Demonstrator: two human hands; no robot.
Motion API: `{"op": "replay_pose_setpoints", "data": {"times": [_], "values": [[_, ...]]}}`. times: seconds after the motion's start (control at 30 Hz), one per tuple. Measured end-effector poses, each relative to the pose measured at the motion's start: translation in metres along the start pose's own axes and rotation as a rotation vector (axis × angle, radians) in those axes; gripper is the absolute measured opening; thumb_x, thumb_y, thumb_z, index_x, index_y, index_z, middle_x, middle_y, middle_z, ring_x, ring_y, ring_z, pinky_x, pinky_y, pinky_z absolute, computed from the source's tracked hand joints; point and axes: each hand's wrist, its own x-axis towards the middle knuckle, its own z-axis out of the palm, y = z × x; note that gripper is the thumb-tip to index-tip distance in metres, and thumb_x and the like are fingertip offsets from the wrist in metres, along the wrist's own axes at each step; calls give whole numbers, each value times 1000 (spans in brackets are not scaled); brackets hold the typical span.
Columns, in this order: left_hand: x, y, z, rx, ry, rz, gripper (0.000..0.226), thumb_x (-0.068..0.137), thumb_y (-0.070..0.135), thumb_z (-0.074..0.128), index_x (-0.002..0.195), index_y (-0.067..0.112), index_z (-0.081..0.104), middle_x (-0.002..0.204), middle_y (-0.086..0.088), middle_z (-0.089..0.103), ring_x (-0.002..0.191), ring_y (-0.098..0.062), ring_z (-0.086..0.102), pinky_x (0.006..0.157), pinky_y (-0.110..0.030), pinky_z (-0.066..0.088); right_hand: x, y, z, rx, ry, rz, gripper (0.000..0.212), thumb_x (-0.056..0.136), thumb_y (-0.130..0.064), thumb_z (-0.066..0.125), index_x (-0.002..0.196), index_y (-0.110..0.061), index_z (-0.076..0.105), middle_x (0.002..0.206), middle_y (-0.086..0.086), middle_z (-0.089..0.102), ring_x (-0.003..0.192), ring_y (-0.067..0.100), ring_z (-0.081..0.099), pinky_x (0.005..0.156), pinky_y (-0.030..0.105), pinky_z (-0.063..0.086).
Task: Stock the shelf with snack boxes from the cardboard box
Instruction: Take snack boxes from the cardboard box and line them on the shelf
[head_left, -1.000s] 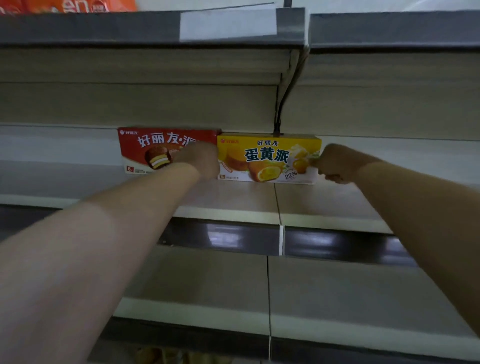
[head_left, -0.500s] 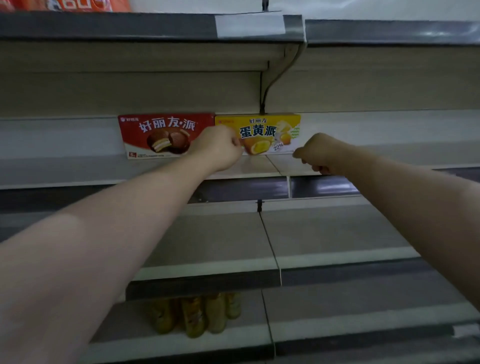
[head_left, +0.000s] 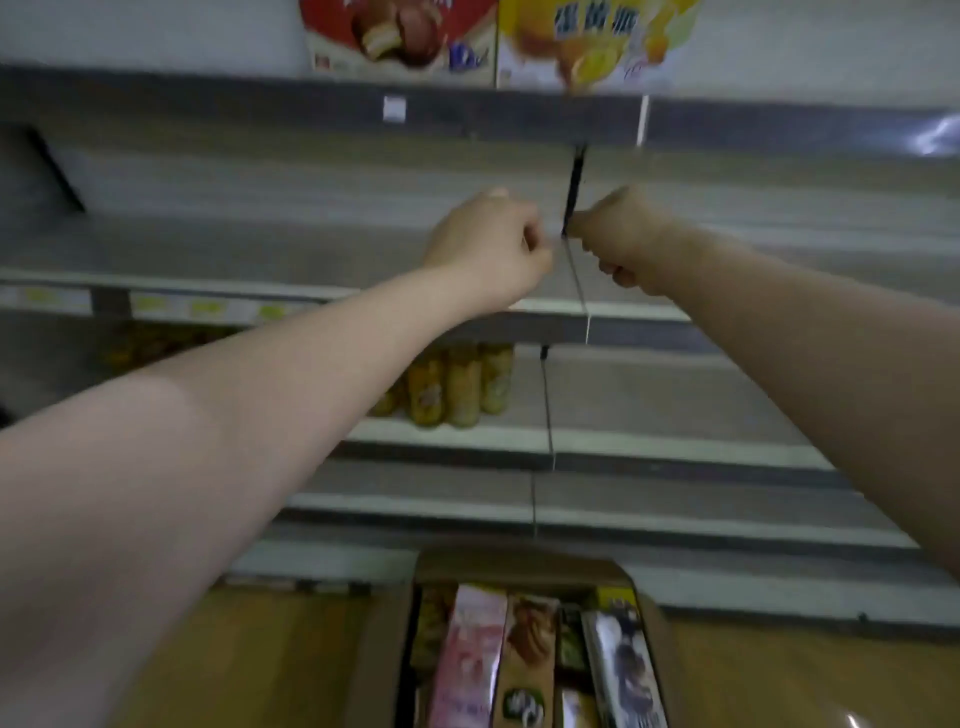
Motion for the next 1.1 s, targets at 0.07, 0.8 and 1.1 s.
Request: {"op": "replay_pose_setpoints", "data": {"times": [0.07, 0.8, 1.1], "values": [[-36, -14, 25, 1, -96, -47, 14, 88, 32, 56, 86, 23, 66, 86, 3, 48, 79, -18, 51, 70, -28, 39, -15, 33, 23, -10, -68, 38, 26, 94, -20, 51, 70, -11, 48, 61, 6, 41, 48, 18, 36, 41, 20, 28], [-297, -156, 314, -118, -792, -604, 13, 86, 37, 54, 78, 37, 64, 107, 5, 66, 97, -15, 60, 80, -32, 51, -128, 378, 261, -14, -352, 829, 22, 91, -17, 43, 73, -7, 52, 67, 11, 55, 50, 20, 49, 46, 24, 41], [-366, -177, 443, -390, -675, -1000, 15, 90, 18, 60, 78, 25, 57, 91, 2, 64, 86, -15, 57, 71, -24, 40, -138, 502, 351, -160, -329, 807, 36, 88, -32, 53, 116, -8, 53, 116, 14, 58, 98, 30, 58, 76, 33, 45]]}}
